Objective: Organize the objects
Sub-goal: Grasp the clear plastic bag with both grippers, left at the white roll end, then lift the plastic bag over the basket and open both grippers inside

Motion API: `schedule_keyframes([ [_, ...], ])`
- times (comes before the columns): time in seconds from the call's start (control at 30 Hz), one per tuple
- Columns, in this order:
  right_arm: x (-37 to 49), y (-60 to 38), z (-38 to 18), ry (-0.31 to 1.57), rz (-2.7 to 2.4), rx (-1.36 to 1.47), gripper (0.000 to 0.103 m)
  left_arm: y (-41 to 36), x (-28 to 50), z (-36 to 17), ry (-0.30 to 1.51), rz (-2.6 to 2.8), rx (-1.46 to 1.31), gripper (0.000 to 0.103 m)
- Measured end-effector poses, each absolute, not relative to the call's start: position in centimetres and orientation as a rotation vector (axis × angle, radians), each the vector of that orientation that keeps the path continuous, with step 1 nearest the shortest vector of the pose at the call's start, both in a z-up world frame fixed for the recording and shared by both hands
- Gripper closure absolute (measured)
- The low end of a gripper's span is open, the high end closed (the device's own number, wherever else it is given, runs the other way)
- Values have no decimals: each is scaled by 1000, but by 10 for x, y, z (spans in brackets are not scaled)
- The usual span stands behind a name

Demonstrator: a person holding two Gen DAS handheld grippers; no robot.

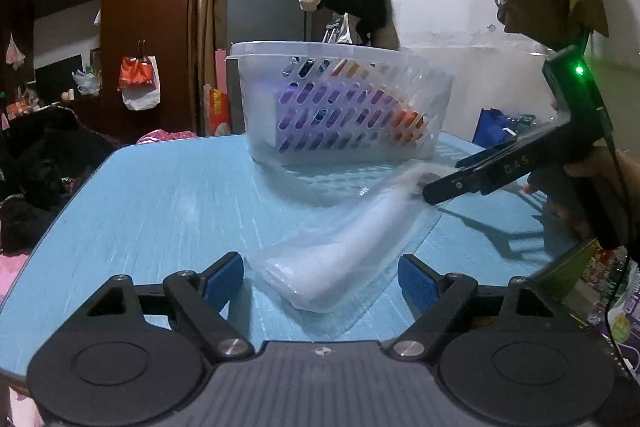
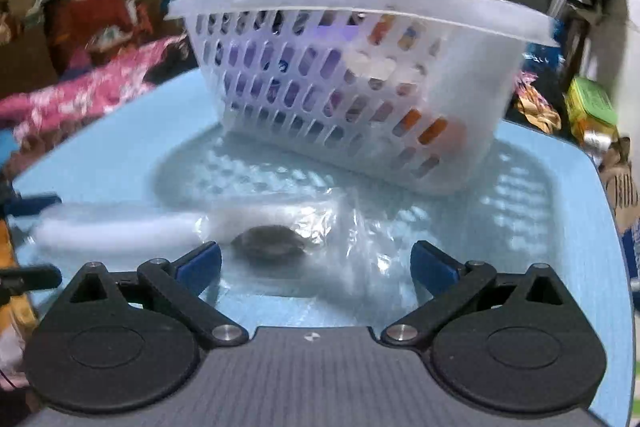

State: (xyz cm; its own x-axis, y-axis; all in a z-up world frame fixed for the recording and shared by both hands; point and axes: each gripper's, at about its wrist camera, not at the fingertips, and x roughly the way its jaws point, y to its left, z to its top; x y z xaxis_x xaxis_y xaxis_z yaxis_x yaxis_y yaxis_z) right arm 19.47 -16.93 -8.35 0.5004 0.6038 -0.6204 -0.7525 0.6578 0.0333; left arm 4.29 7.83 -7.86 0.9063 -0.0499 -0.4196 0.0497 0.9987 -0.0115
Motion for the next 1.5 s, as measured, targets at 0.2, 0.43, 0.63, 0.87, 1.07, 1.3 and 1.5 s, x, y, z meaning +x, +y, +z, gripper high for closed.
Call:
schedule_keyframes([
  [0.2,184,-170,-85,602,891,-289,19,75,45,-82,430,-58,55,19],
  [0.43,171,-166,-82,565,908,-280,53,73,46,-78,421,-97,72,56],
  [0.63,167,-173,-82,554,886,-256,82,63,41,-80,395,-113,128,68],
  [0.87,148,-181,-86,502,853,-240,87,58,35,-78,368,-138,142,72],
  [1.07,137,-190,-85,461,840,-205,88,52,28,-76,330,-153,170,72],
  [1.3,131,-195,-78,433,838,-192,89,51,22,-70,292,-165,176,74],
  [1.5,116,-209,-43,335,847,-164,90,49,10,-42,204,-179,192,74],
])
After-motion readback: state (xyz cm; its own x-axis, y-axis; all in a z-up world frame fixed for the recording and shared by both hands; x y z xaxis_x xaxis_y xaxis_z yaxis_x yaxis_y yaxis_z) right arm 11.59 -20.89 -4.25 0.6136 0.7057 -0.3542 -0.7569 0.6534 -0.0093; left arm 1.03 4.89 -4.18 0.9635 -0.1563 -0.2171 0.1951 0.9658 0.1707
